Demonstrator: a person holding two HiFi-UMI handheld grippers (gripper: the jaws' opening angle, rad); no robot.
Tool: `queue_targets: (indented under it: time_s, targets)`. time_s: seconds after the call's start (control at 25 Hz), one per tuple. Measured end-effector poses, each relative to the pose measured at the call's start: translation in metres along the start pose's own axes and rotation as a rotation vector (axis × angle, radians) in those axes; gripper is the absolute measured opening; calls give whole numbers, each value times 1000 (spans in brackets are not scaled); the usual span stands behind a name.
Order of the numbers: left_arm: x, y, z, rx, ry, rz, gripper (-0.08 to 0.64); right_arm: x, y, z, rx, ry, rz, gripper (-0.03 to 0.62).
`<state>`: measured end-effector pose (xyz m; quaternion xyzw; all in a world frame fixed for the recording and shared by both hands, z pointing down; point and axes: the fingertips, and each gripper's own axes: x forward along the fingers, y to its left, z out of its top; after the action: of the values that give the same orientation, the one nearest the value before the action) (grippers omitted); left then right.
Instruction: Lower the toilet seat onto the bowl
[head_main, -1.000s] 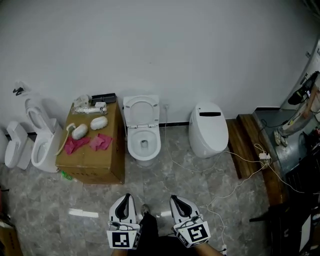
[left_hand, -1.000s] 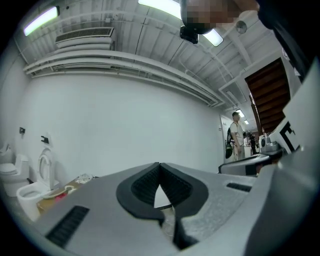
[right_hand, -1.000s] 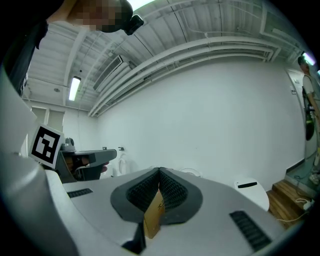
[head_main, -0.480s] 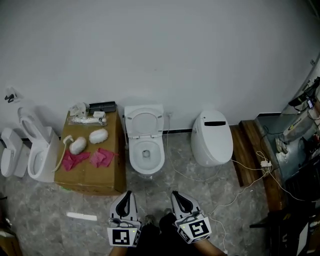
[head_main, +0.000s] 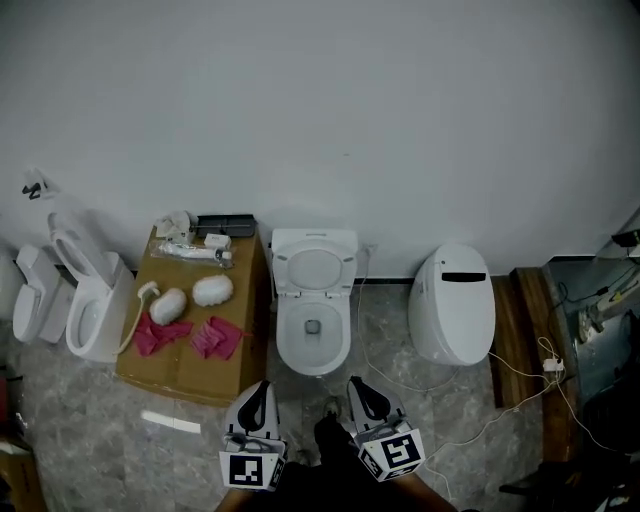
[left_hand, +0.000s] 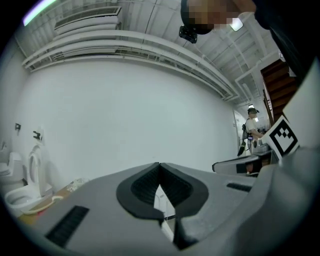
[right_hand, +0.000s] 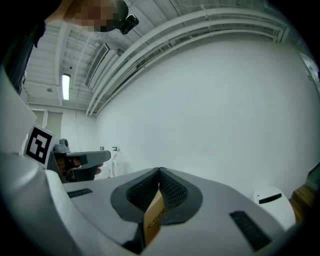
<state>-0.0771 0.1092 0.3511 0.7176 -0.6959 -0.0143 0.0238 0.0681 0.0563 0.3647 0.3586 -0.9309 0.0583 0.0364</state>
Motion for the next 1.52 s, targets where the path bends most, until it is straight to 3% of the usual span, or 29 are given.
queue_targets:
  time_s: [0.32, 0.68, 0.96, 1.28, 1.4, 1.52]
  targets:
    - [108, 2, 1, 21, 5, 23, 8, 88, -81, 6, -13, 37, 87, 21]
    - [187, 15, -23, 64, 140, 31, 8, 157, -140, 4, 3, 78, 108, 21]
    - [254, 48, -44, 104, 215, -11, 8, 211, -175, -5, -49, 124, 90, 21]
    - [339, 98, -65, 172, 223, -105, 8, 290, -207, -14, -102, 203, 84, 21]
    - [367, 111, -81, 217, 268, -167, 9, 318, -214, -18, -140, 227, 90, 21]
    - [392, 119, -107, 282, 353, -277, 9, 344, -221, -31, -198, 292, 120, 23]
